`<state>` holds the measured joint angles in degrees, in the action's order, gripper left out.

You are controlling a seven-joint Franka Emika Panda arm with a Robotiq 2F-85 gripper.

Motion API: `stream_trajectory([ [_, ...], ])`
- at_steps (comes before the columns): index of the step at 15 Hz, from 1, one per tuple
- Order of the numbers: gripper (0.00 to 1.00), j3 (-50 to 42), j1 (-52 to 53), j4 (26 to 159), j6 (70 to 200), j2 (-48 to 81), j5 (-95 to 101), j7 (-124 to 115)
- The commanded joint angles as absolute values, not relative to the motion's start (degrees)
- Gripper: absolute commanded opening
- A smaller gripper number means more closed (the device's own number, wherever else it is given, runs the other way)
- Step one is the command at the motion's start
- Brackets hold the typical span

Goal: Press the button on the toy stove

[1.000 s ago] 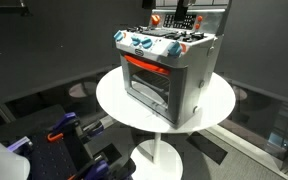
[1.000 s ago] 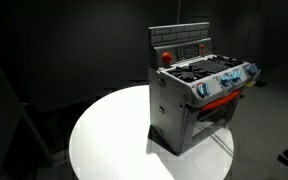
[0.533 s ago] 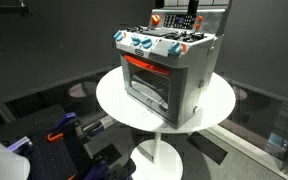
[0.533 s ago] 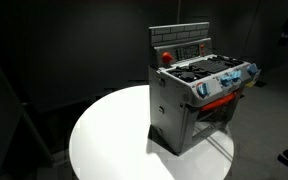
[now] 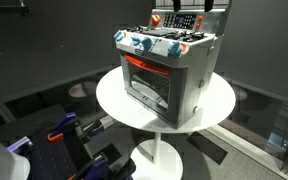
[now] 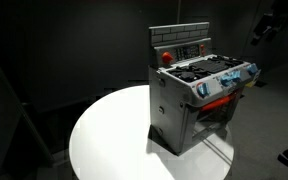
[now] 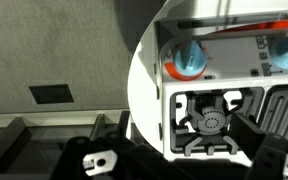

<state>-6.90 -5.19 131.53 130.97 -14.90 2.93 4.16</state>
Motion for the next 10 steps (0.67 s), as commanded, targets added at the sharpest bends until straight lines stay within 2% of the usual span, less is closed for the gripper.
stream_trajectory([
  [1,1.00,-4.75,-5.91,128.95,136.83,-10.93,6.94,-0.63],
  [10,1.00,-2.43,-4.96,120.23,141.77,0.50,15.87,-12.73],
])
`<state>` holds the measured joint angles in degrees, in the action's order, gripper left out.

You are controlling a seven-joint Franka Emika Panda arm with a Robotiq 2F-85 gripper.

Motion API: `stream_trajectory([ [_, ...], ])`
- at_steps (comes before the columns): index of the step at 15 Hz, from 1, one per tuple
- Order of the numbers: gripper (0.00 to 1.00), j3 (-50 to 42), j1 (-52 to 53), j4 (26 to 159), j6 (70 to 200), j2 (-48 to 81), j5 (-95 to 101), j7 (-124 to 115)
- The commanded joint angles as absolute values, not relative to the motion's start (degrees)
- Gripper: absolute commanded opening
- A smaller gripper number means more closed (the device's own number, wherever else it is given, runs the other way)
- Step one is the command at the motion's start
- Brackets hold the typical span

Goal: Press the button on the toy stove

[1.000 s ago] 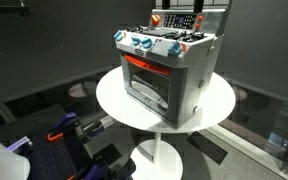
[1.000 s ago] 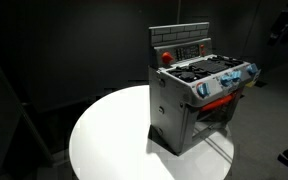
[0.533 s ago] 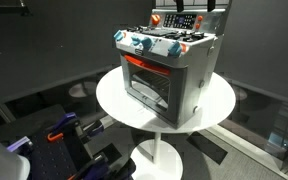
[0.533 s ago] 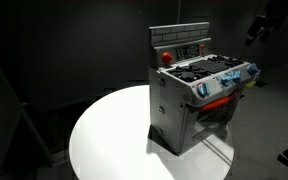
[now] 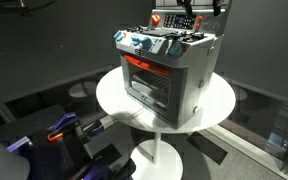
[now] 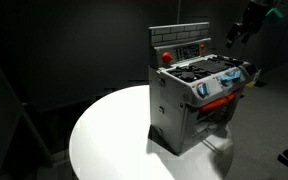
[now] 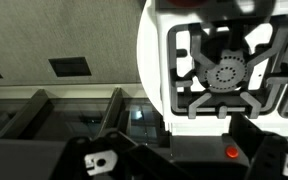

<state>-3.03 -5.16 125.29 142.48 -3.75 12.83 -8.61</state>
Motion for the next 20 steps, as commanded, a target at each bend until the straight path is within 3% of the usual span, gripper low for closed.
stream_trajectory([
  [1,1.00,-2.41,-4.64,118.92,141.42,1.72,16.57,-13.75],
  [20,1.00,-5.36,0.21,105.62,139.86,13.08,18.40,-18.30],
])
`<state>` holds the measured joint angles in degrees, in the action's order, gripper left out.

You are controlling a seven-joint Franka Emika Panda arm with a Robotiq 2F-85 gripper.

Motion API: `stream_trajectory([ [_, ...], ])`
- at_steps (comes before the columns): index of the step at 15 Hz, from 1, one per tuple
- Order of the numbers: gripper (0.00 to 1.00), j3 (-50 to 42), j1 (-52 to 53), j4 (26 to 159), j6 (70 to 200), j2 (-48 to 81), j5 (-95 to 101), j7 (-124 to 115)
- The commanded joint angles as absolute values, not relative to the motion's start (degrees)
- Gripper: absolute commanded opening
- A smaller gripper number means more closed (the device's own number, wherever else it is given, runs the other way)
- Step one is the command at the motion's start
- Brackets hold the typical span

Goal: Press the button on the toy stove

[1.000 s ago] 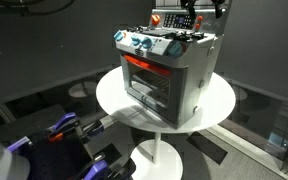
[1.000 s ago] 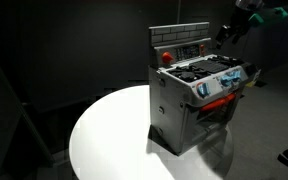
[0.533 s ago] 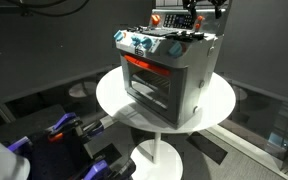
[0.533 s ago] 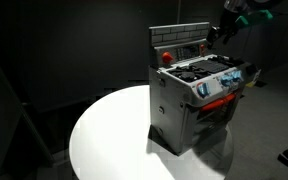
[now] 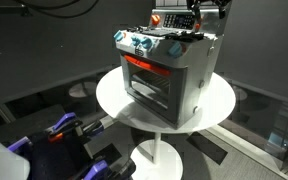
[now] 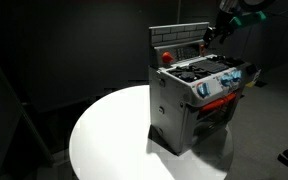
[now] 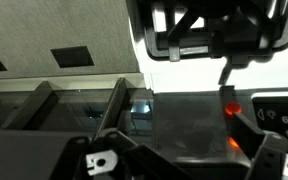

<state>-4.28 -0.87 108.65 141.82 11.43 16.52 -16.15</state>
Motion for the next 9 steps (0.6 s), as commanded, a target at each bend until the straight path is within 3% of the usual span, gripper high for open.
stream_trajectory([
  [1,1.00,-5.51,0.32,105.27,139.86,13.39,18.44,-18.36],
  [9,1.00,-6.29,1.00,103.62,139.21,14.77,18.61,-18.65],
])
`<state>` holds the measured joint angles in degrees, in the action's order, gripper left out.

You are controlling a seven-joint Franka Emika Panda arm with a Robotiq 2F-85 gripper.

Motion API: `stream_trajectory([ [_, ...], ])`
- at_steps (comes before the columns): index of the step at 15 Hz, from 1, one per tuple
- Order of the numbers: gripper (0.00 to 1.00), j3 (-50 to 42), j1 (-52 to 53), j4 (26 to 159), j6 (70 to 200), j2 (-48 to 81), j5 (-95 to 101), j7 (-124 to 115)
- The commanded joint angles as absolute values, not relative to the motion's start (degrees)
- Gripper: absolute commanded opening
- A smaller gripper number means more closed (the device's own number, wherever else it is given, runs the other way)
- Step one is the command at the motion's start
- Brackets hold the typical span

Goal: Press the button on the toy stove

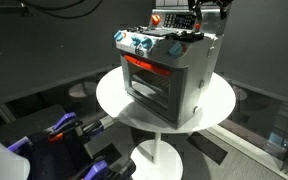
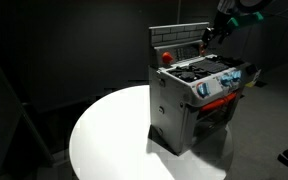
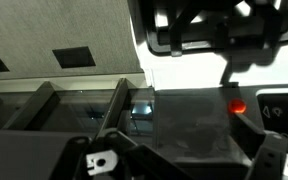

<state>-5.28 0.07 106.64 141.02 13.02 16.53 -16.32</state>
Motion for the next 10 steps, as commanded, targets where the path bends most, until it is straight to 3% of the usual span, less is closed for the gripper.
stream_trajectory([
  [1,1.00,-6.39,1.02,103.66,139.08,14.77,18.67,-18.71],
  [10,1.00,-7.43,0.94,104.90,137.76,13.70,20.49,-19.96],
])
